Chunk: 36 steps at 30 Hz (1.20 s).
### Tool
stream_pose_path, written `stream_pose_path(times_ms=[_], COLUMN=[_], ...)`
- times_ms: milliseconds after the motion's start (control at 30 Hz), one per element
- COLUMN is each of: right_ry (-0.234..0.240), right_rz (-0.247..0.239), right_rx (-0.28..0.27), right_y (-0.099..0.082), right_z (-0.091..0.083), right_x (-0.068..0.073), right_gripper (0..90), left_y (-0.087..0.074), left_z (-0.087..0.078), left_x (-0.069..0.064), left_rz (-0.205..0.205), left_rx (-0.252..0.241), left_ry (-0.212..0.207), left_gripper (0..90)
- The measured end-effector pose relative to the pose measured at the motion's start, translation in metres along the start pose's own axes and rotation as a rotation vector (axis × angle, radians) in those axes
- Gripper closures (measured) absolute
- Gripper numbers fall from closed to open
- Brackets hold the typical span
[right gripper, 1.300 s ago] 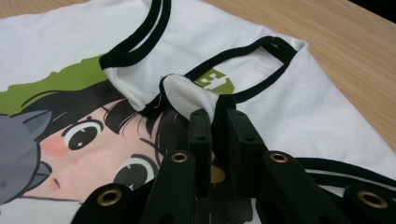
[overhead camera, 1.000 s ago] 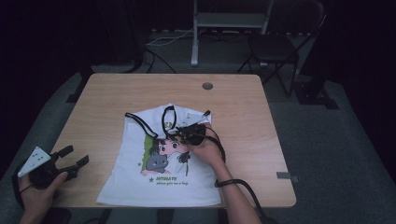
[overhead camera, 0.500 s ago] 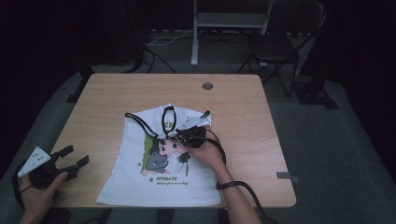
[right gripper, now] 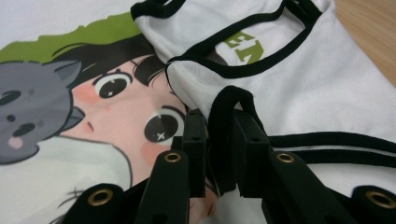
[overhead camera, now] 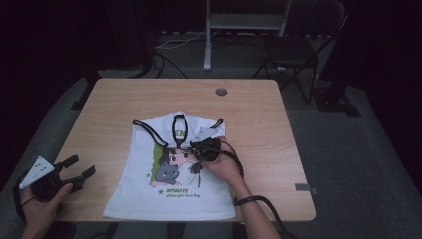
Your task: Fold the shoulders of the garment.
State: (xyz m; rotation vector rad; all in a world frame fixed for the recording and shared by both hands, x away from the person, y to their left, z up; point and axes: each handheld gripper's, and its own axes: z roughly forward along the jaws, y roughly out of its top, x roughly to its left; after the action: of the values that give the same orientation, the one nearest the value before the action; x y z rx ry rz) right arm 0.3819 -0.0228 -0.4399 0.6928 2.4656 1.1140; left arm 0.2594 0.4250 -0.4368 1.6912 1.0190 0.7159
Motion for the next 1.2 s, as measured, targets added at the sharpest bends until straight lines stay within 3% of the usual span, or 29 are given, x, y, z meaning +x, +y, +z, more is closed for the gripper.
stream_pose_path(times_ms=[200,433,633,800,900,1200], right_ry=[0.016,0.021,-0.030,-0.089,-0.103,-0.094], right_rz=[-0.007,0.010,0.058,0.109,0.116,0.072], right_rx=[0.020,-0.019,-0.063,-0.028,0.004,0.070], right_y=[-0.001,0.006,0.016,0.019,0.018,0.008], right_z=[-0.008,-0.026,-0.028,-0.014,-0.005,-0.003], right_x=[-0.002,-0.009,-0.020,-0.025,-0.026,-0.020], right_gripper=[70.7,63.3,55.7,53.0,52.4,51.5], left_y=[0.000,0.000,0.000,0.000,0.000,0.000], left_z=[0.000,0.000,0.000,0.000,0.000,0.000], left_x=[0.000,0.000,0.000,0.000,0.000,0.000], left_rz=[0.000,0.002,0.001,0.002,0.002,0.004], left_rx=[0.000,0.002,0.002,0.003,0.001,0.002], left_ry=[0.000,0.001,0.002,0.001,0.000,-0.001], left_gripper=[21.2,21.2,21.2,21.2,21.2,21.2])
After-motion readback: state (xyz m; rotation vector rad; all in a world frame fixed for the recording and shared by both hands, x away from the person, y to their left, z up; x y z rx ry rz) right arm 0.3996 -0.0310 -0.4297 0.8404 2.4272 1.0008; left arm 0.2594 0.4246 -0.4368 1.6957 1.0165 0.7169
